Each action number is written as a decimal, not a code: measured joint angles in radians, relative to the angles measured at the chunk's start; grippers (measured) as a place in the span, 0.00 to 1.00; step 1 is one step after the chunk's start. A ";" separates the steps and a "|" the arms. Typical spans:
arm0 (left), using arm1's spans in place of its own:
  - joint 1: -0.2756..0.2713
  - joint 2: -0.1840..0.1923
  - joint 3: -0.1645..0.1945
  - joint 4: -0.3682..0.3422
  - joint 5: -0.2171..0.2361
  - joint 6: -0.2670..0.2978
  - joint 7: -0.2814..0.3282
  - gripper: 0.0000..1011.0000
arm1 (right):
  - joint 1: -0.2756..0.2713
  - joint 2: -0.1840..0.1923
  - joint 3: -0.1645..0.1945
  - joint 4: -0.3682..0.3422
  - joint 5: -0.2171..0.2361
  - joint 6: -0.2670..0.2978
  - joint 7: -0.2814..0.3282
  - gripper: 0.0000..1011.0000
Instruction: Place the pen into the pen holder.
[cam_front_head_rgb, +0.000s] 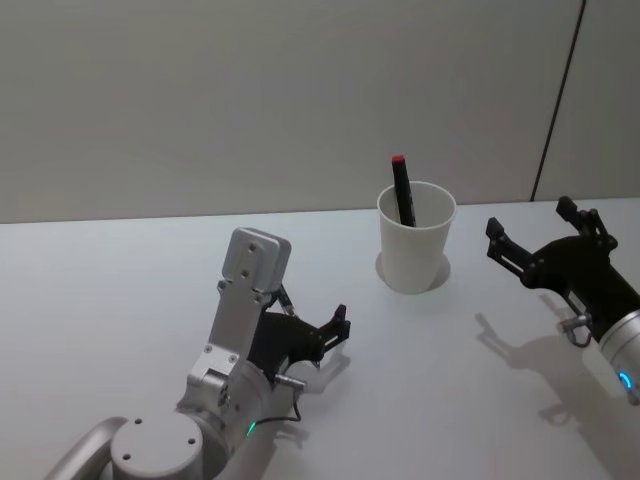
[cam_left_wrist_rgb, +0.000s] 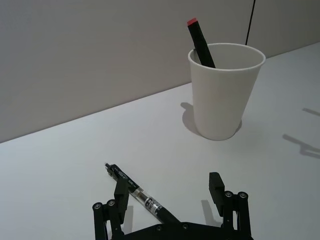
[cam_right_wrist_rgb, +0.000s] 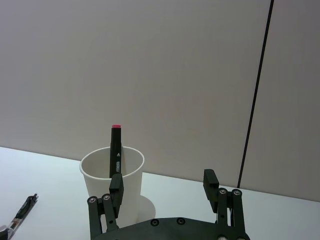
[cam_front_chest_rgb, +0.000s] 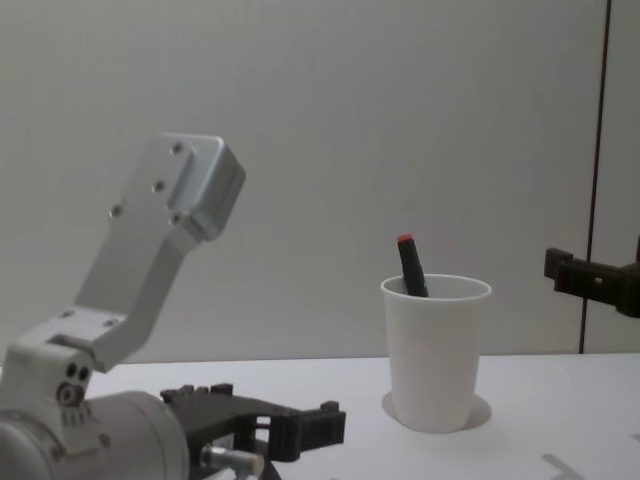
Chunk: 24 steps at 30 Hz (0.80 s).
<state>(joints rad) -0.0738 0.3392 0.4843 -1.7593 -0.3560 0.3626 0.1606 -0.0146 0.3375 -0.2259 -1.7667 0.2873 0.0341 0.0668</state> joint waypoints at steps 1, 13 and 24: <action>-0.001 -0.003 0.000 0.002 -0.001 0.003 0.003 0.99 | 0.000 0.000 0.000 0.000 0.000 0.000 0.000 0.99; -0.016 -0.043 0.003 0.038 -0.001 0.046 0.032 0.99 | 0.000 0.000 0.000 0.000 0.000 0.000 0.000 0.99; -0.028 -0.072 0.003 0.060 0.014 0.080 0.061 0.99 | 0.000 0.000 0.000 0.000 0.000 0.000 0.000 0.99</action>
<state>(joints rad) -0.1015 0.2672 0.4878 -1.6997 -0.3422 0.4423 0.2213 -0.0146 0.3375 -0.2259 -1.7667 0.2874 0.0341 0.0667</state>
